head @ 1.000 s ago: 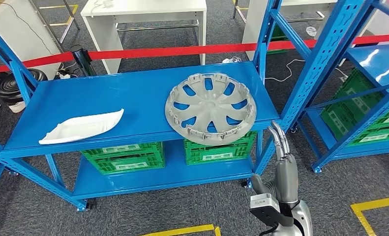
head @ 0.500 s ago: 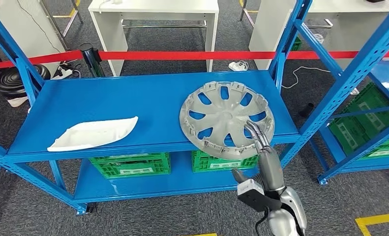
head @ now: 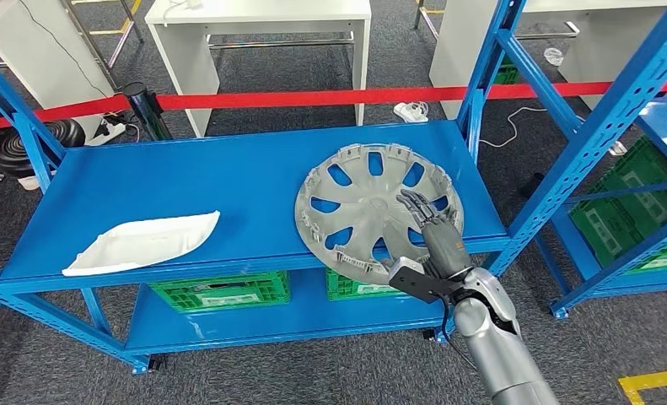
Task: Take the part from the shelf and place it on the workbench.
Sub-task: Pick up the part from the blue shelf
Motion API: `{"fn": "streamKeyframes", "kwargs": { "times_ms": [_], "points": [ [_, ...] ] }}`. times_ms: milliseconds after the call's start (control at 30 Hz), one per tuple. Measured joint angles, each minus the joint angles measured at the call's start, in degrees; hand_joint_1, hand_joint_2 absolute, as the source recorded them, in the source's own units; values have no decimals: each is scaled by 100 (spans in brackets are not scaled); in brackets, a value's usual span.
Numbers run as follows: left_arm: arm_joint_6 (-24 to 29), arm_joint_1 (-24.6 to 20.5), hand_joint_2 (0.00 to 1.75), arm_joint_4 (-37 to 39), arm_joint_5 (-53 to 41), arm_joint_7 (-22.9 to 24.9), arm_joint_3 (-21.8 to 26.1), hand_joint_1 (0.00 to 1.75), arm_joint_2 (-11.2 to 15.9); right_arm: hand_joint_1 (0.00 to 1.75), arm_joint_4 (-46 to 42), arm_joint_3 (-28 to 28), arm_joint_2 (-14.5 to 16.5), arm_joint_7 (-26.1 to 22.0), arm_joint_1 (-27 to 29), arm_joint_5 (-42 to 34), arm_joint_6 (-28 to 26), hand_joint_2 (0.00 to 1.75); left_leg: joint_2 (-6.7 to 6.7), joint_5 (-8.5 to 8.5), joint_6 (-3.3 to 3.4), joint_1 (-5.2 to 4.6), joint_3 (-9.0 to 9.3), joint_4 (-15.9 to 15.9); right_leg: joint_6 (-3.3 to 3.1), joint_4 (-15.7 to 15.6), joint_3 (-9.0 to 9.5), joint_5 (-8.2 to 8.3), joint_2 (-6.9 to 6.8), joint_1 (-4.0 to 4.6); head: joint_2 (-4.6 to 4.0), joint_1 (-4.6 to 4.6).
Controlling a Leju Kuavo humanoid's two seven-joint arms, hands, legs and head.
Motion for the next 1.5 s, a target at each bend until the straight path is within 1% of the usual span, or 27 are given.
{"fn": "streamKeyframes", "kwargs": {
  "times_ms": [133, 267, 433, 833, 933, 1133, 1233, 1333, 1500],
  "points": [
    [-7, -2, 0, 1, -75, 84, -10, 0, -1, 0, 226, 147, -141, -48, -107, -47, 150, 175, 1, -1, -11, 3, 2, -9, -10, -1, 0, -6, 1, -5, 0, 1],
    [-8, 0, 0, 5, -141, 113, -61, 0, -5, 0, 441, 290, -198, -104, -256, -133, 208, 175, 1, -1, -15, 3, 3, -10, -10, -3, 6, -6, 0, -8, 0, 1],
    [9, 2, 0, 5, -220, 58, -140, 0, -7, 0, 630, 423, -211, -147, -379, -238, 194, 175, 0, -2, -15, 1, 22, -10, -9, -16, 34, -6, 0, -10, 0, 2],
    [63, 10, 0, 8, -229, 64, -149, 0, -7, 0, 747, 588, -212, -91, -390, -262, 87, 175, -2, -6, -19, 1, 32, -10, -8, -26, 51, -5, -2, -12, 0, 2],
    [63, 15, 0, 8, -237, 93, -149, 0, -6, 0, 755, 620, -212, -65, -390, -237, -68, 175, -2, -6, -19, 1, 32, -10, -8, -26, 51, -5, -2, -12, 0, 2],
    [107, 53, 0, 10, -271, 149, -149, 0, -6, 0, 750, 684, -191, 133, -409, 117, -795, 175, -2, -6, -19, 1, 28, -10, -8, -26, 52, -5, -3, -12, 0, 2],
    [181, 75, 0, 10, -273, 163, -149, 0, -4, 0, 626, 780, -143, 284, -429, 361, -1015, 175, -2, -6, -19, 1, 31, -10, -8, -26, 53, -5, -3, -12, 0, 2],
    [235, 86, 0, 10, -162, 134, -142, 0, -1, 0, 302, 902, -76, 451, -403, 562, -1165, 175, -3, -6, -19, 1, 35, -10, -8, -26, 53, -5, -2, -11, 0, 1],
    [310, 102, 0, 10, 4, 99, -54, 0, 15, 0, -598, 1122, 5, 433, -62, 486, -1131, 175, -15, -7, -20, 2, 35, -13, -12, -26, 57, -10, -10, -9, 0, 2]
  ]
}}
